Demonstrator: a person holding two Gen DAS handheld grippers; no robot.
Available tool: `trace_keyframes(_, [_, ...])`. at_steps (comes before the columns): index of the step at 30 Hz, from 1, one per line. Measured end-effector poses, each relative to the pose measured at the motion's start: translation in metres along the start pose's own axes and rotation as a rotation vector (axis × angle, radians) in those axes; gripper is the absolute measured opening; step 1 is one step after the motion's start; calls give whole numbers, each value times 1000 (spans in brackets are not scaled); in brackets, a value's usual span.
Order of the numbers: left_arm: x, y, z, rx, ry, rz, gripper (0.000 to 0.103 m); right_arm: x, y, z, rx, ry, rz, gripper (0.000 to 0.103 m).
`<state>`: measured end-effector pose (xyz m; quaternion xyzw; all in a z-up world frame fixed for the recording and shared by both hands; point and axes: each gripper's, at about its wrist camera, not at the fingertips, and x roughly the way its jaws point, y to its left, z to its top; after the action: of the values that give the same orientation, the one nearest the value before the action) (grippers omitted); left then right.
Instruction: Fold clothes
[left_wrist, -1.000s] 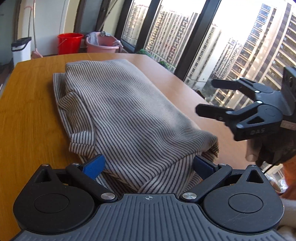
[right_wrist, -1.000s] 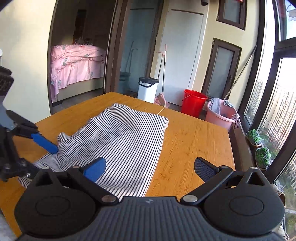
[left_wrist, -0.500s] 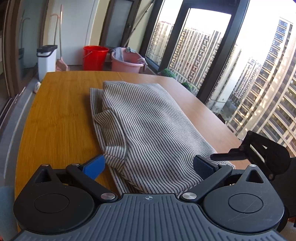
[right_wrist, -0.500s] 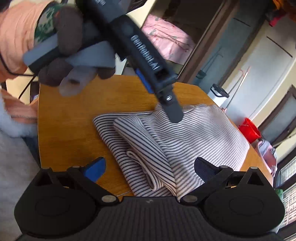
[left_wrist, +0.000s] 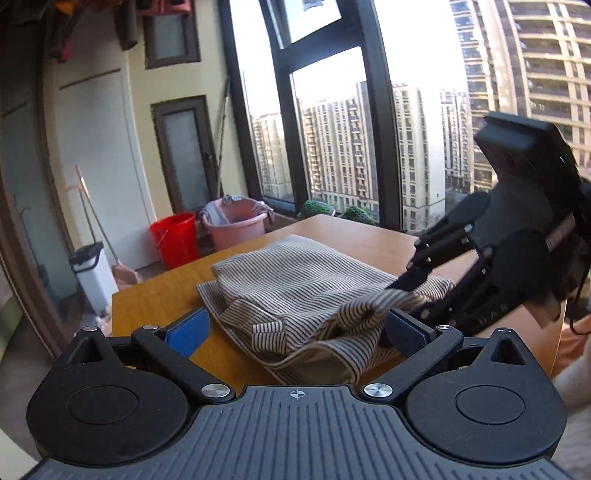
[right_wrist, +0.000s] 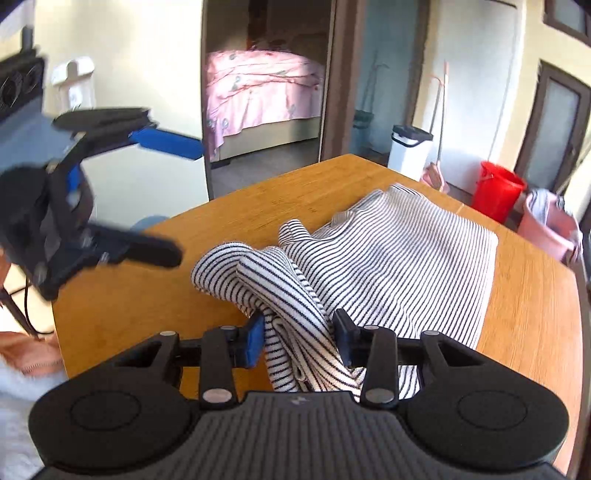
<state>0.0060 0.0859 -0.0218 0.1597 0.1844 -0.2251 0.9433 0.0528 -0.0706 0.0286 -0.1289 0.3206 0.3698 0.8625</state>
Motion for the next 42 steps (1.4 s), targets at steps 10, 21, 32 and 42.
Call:
trace_keyframes(10, [55,-82,-27,544,-33,116,103,-2,-24,-7,92,22,84,37])
trace_keyframes(21, [71,-112,-43,535,-47,94,84,-50,-32,-5,-33,-8,9,66])
trace_keyframes(32, [62,-64,-21,99,-17,-25,50,-30,-6,-44,-344,30,-277,80])
trace_keyframes(42, [57,-37,-17,-15,-20,-65,51,28,26,-25,-560,-9,-311,48])
